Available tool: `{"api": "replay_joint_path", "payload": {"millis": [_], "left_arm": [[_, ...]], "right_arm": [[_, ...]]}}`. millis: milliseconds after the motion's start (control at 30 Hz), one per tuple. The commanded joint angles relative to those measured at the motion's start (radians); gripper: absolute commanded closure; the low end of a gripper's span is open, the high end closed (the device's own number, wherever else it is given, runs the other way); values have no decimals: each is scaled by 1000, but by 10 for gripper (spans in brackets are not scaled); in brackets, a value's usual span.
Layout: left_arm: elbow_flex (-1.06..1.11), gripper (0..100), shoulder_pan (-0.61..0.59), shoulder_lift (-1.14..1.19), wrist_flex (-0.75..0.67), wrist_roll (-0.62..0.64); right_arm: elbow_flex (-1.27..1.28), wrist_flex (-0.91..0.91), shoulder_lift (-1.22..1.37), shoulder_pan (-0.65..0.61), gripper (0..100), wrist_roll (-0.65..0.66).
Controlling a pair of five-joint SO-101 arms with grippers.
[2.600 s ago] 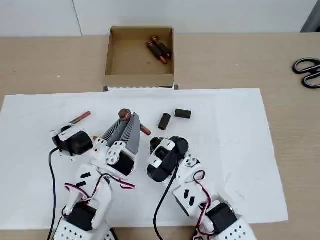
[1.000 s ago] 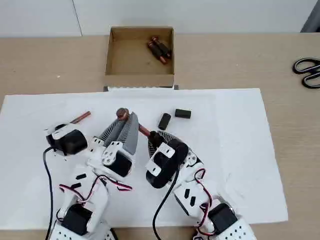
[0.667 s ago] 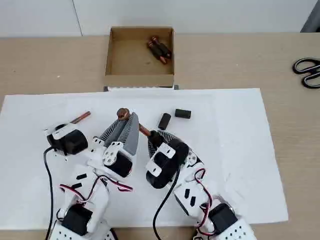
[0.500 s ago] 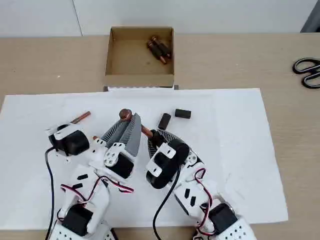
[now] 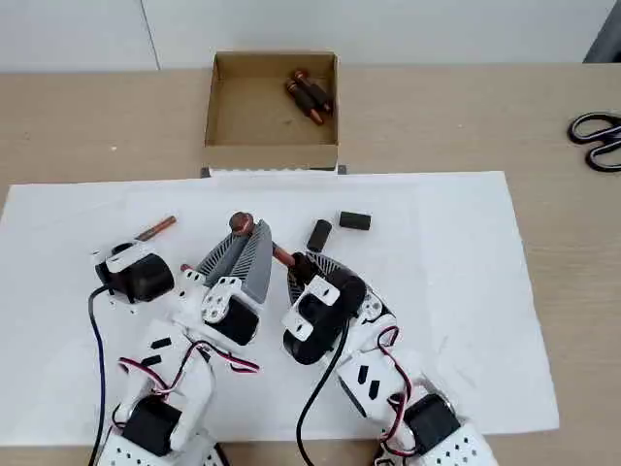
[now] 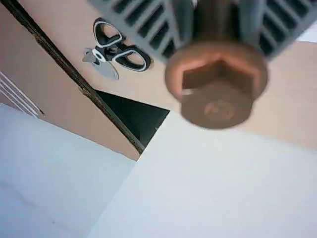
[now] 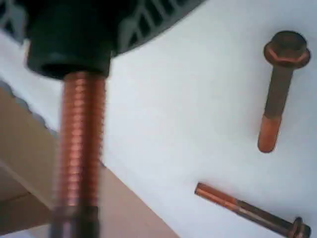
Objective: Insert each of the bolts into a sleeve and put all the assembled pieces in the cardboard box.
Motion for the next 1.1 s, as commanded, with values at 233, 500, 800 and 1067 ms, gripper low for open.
{"api": "replay_joint_path", "payload": {"millis": [233,500,800,1067], "left_arm": [[4,994,8,-5,-52,6],[5,994,14,-3,-8,3],[8,994,173,-3,203,3],[53,994,207,-3,275,2]], "right_arm": [[12,-33,-19,-5,996,9],[12,-53,-19,-5,996,9],[12,-173,-19,-5,996,106],[12,-216,-19,-5,996,146]]}}
